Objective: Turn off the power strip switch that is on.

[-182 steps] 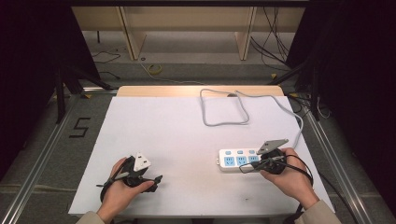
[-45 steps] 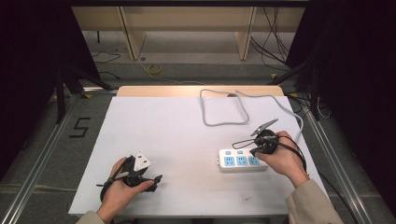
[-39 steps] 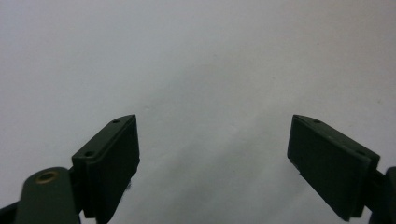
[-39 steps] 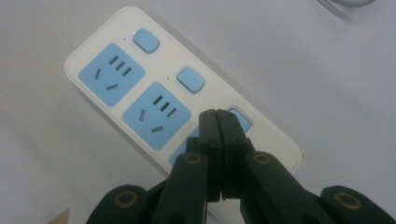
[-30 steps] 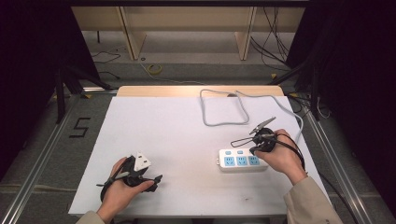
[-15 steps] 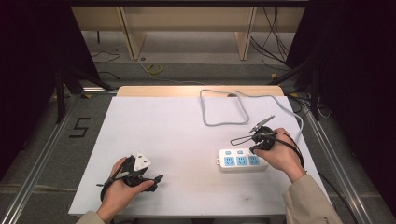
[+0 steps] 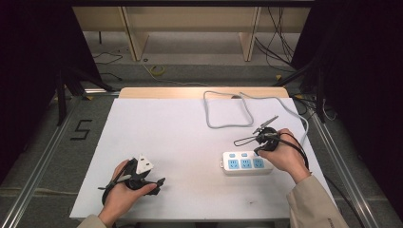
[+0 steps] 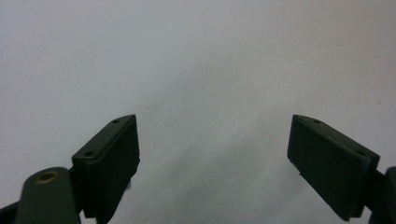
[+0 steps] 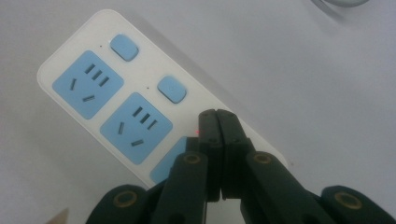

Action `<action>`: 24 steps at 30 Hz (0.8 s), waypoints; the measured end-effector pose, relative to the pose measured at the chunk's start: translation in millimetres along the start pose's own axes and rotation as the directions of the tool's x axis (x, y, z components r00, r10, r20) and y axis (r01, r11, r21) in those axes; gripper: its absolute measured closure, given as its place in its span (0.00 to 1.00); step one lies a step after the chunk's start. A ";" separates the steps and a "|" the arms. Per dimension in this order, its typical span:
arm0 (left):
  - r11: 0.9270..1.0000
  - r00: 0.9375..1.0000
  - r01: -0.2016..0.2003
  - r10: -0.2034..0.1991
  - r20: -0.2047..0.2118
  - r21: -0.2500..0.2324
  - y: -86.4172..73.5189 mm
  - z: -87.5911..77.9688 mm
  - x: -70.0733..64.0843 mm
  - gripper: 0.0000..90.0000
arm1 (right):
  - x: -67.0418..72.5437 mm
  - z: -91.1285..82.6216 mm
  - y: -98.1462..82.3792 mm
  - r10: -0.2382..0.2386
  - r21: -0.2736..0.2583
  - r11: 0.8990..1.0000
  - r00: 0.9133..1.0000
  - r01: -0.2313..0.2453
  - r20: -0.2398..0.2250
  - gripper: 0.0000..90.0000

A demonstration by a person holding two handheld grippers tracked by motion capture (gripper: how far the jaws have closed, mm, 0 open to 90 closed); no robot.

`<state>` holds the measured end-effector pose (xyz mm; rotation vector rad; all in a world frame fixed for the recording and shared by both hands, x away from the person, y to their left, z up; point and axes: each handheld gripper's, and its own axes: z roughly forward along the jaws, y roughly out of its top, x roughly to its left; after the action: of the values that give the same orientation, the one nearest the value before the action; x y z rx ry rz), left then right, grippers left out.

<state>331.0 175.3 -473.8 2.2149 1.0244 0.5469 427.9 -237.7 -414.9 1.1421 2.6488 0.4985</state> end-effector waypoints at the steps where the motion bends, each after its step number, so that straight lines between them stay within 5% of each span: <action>1: 1.000 1.000 0.000 0.000 0.000 -0.001 0.0 -0.1 0.0 0.19 | -0.2 0.2 0.3 0.000 0.001 1.000 1.000 0.000 0.001 1.00; 24: 1.000 1.000 -0.002 0.002 -0.002 -0.001 0.2 -0.1 0.0 0.19 | -3.7 3.9 4.1 0.018 0.029 0.999 1.000 -0.018 0.010 0.99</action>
<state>331.0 175.3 -473.6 2.2154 1.0222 0.5505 434.4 -236.9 -416.6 1.1744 2.6477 0.4579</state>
